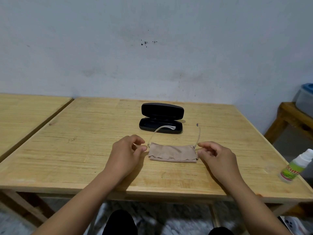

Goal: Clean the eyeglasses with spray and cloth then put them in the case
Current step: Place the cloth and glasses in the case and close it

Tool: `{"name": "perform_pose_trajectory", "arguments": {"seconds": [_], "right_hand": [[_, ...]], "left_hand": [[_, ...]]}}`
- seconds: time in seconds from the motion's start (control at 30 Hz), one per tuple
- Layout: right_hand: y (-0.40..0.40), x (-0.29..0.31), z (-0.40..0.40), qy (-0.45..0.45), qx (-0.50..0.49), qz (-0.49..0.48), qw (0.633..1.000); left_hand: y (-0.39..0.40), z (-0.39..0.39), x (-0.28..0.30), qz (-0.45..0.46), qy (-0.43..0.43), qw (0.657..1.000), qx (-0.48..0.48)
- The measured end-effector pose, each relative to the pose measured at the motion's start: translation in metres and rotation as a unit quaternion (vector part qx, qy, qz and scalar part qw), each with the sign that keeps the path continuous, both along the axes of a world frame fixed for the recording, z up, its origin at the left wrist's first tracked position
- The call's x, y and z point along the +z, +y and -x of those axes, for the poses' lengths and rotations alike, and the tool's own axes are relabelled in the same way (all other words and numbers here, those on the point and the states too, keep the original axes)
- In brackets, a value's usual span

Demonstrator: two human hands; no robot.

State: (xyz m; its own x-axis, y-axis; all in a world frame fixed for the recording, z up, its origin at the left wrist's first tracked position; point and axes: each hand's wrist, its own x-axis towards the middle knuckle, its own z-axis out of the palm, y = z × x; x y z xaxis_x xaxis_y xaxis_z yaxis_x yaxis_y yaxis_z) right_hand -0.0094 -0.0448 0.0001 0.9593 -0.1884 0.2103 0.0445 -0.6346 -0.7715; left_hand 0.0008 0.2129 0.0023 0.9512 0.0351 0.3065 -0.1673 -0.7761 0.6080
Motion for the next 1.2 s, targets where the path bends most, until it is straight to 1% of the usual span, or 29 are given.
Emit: {"name": "perform_pose_trajectory", "arguments": {"seconds": [0.1, 0.2, 0.3, 0.5, 0.57, 0.6, 0.7, 0.73, 0.83, 0.9, 1.0, 1.1, 1.2], "right_hand": [[0.006, -0.001, -0.003, -0.003, 0.0, -0.069, 0.998], [0.008, -0.001, -0.008, -0.009, 0.007, -0.083, 0.996], [0.008, 0.003, -0.012, -0.011, 0.034, -0.049, 0.998], [0.007, 0.002, -0.022, -0.009, 0.101, 0.03, 0.994], [0.007, 0.0, -0.024, -0.016, 0.109, 0.029, 0.994], [0.007, -0.001, -0.025, -0.017, 0.11, 0.026, 0.993], [0.005, -0.002, -0.026, 0.004, 0.112, 0.014, 0.994], [0.004, -0.002, -0.026, 0.017, 0.112, 0.002, 0.994], [0.001, 0.002, -0.024, 0.041, 0.1, -0.058, 0.992], [0.001, 0.006, -0.023, 0.043, 0.103, -0.067, 0.991], [0.004, 0.01, -0.019, 0.042, 0.127, 0.0, 0.991], [0.007, 0.009, -0.02, 0.018, 0.133, 0.074, 0.988], [0.012, 0.011, -0.023, -0.007, 0.136, 0.123, 0.983]], "left_hand": [[-0.01, 0.0, 0.001, 0.063, -0.012, 0.998, 0.008], [-0.018, -0.001, 0.0, 0.097, -0.018, 0.995, 0.001], [-0.022, -0.004, -0.001, 0.126, -0.025, 0.992, 0.001], [-0.021, -0.012, 0.0, 0.148, -0.036, 0.988, -0.018], [-0.021, -0.013, 0.0, 0.142, -0.041, 0.989, -0.031], [-0.022, -0.014, 0.0, 0.125, -0.041, 0.99, -0.041], [-0.024, -0.017, -0.001, 0.024, -0.044, 0.996, -0.075], [-0.025, -0.017, -0.001, 0.006, -0.045, 0.996, -0.078], [-0.026, -0.018, 0.0, 0.011, -0.041, 0.996, -0.074], [-0.026, -0.016, 0.0, 0.019, -0.038, 0.997, -0.071], [-0.025, -0.013, -0.001, 0.027, -0.022, 0.997, -0.066], [-0.025, -0.014, -0.001, 0.027, -0.004, 0.998, -0.06], [-0.025, -0.016, 0.001, 0.02, 0.005, 0.998, -0.052]]}}
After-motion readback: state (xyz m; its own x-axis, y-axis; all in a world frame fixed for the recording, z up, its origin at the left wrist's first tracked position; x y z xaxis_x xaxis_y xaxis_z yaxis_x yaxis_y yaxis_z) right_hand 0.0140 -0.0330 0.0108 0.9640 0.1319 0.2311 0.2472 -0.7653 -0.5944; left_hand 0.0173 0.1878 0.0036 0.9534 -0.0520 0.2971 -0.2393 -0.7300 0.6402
